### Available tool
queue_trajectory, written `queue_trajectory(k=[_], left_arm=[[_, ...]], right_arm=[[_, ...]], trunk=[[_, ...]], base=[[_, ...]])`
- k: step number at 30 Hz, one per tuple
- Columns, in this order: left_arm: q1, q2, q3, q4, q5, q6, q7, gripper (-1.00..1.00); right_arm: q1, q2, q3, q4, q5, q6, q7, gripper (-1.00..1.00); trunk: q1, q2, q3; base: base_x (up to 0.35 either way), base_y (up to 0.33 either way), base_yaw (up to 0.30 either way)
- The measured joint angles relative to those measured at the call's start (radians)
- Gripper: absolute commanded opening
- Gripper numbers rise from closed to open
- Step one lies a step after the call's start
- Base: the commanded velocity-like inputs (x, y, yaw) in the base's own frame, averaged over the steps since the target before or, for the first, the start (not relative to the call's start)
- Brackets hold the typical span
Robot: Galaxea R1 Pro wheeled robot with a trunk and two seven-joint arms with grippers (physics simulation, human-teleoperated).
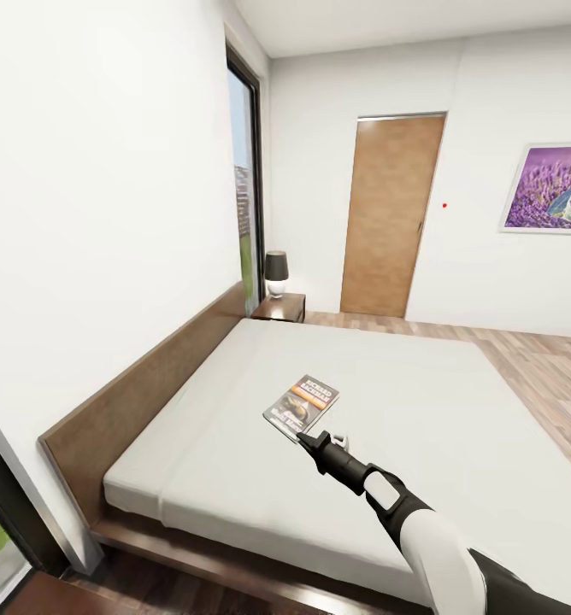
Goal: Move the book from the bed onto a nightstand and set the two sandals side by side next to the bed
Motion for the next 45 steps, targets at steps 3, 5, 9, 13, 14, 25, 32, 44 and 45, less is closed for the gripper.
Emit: queue_trajectory(k=[3,5,9,13,14,25,32,44,45], left_arm=[[0.000,0.000,0.000,0.000,0.000,0.000,0.000,1.00],[0.000,0.000,0.000,0.000,0.000,0.000,0.000,1.00],[0.000,0.000,0.000,0.000,0.001,-0.001,0.000,1.00],[0.000,-0.002,0.000,0.000,0.001,-0.001,0.000,1.00],[0.000,-0.003,0.000,-0.001,0.001,-0.001,0.000,1.00],[0.000,-0.007,0.000,0.000,0.001,-0.002,0.000,1.00],[0.000,-0.008,0.000,0.000,0.001,-0.002,0.000,1.00],[0.000,-0.008,0.000,0.000,0.001,-0.002,0.000,1.00],[0.000,-0.008,0.000,0.000,0.001,-0.002,0.000,1.00]], right_arm=[[0.000,0.000,0.000,0.000,0.000,0.000,0.000,-1.00],[0.000,0.000,0.000,0.000,0.000,0.000,0.000,-1.00],[0.000,0.000,0.001,0.001,0.000,0.000,-0.001,-1.00],[0.000,0.000,0.001,0.000,-0.001,0.001,-0.001,-1.00],[0.000,0.000,0.002,0.001,0.000,0.001,-0.001,-1.00],[0.000,0.000,0.003,0.001,0.000,0.001,0.000,-1.00],[0.000,0.000,0.003,0.000,-0.001,0.001,0.000,-1.00],[0.000,0.000,0.003,0.000,-0.001,0.000,0.001,-1.00],[0.000,0.000,0.003,0.000,-0.001,0.000,0.001,-1.00]], trunk=[[0.000,0.000,0.000],[0.000,0.000,0.000],[0.000,0.000,0.000],[0.000,0.000,-0.001],[0.000,0.000,-0.001],[0.000,0.001,-0.007],[0.000,0.000,-0.008],[0.000,0.000,-0.008],[0.000,0.000,-0.008]], base=[[0.000,-0.170,0.000],[0.000,-0.198,0.000],[0.000,-0.134,0.004],[0.000,-0.065,0.034],[0.000,-0.038,0.067],[0.000,-0.013,0.081],[0.000,-0.001,0.016],[0.000,0.000,0.003],[0.000,0.000,0.000]])
